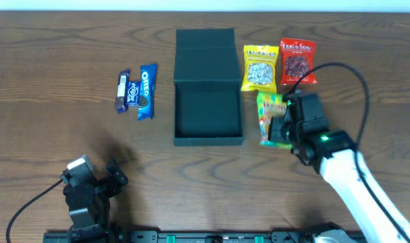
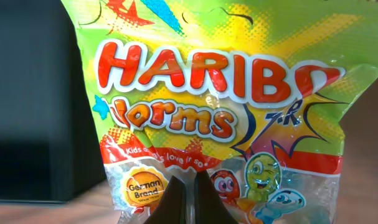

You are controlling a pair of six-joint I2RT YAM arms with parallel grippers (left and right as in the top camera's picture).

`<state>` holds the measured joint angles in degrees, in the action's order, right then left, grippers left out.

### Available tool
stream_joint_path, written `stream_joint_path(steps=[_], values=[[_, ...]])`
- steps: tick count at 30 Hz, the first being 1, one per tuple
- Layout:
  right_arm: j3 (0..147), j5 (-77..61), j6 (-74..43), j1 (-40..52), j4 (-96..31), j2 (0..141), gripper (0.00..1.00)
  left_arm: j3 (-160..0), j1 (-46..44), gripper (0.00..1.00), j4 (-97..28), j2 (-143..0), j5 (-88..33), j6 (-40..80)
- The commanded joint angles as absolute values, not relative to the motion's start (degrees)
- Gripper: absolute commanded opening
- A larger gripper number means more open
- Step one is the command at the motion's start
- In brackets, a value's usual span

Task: Pack container
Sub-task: 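Carry the Haribo bag left and lower it into the green box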

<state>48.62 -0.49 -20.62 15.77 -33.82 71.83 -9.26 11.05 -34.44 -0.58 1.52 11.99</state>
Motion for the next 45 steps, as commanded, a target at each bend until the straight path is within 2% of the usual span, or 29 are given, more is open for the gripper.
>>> stream_joint_path(steps=[1, 6, 11, 15, 21, 25, 34, 45], values=[[54.74, -0.93, -21.3, 18.04, -34.39, 67.94, 0.01, -8.78, 11.22, 0.95, -34.46, -0.23, 1.91, 11.6], [62.0, -0.89, -11.79, 26.09, -32.18, 67.44, 0.01, -8.78, 11.22, 0.95, -34.46, -0.23, 1.91, 11.6], [62.76, -0.89, -0.71, 31.77, -24.91, 67.64, 0.01, -8.78, 11.22, 0.95, -34.46, -0.23, 1.91, 11.6], [62.76, -2.07, 7.68, 33.01, -20.49, 68.86, 0.01, -8.78, 11.22, 0.95, -34.46, -0.23, 1.91, 11.6], [62.76, -13.23, 32.88, 33.08, -16.21, 75.5, 0.01, -8.78, 11.22, 0.95, -34.46, -0.23, 1.91, 11.6], [62.76, -14.06, 42.35, 33.01, -13.98, 81.54, 0.01, -8.78, 11.22, 0.95, -34.46, -0.23, 1.91, 11.6], [62.76, -18.31, 48.12, 31.88, -10.76, 94.78, 0.01, -8.78, 11.22, 0.95, -34.46, -0.23, 1.91, 11.6], [62.76, -18.48, 51.94, 31.29, -17.58, 96.71, 0.01, -8.78, 11.22, 0.95, -34.46, -0.23, 1.91, 11.6]])
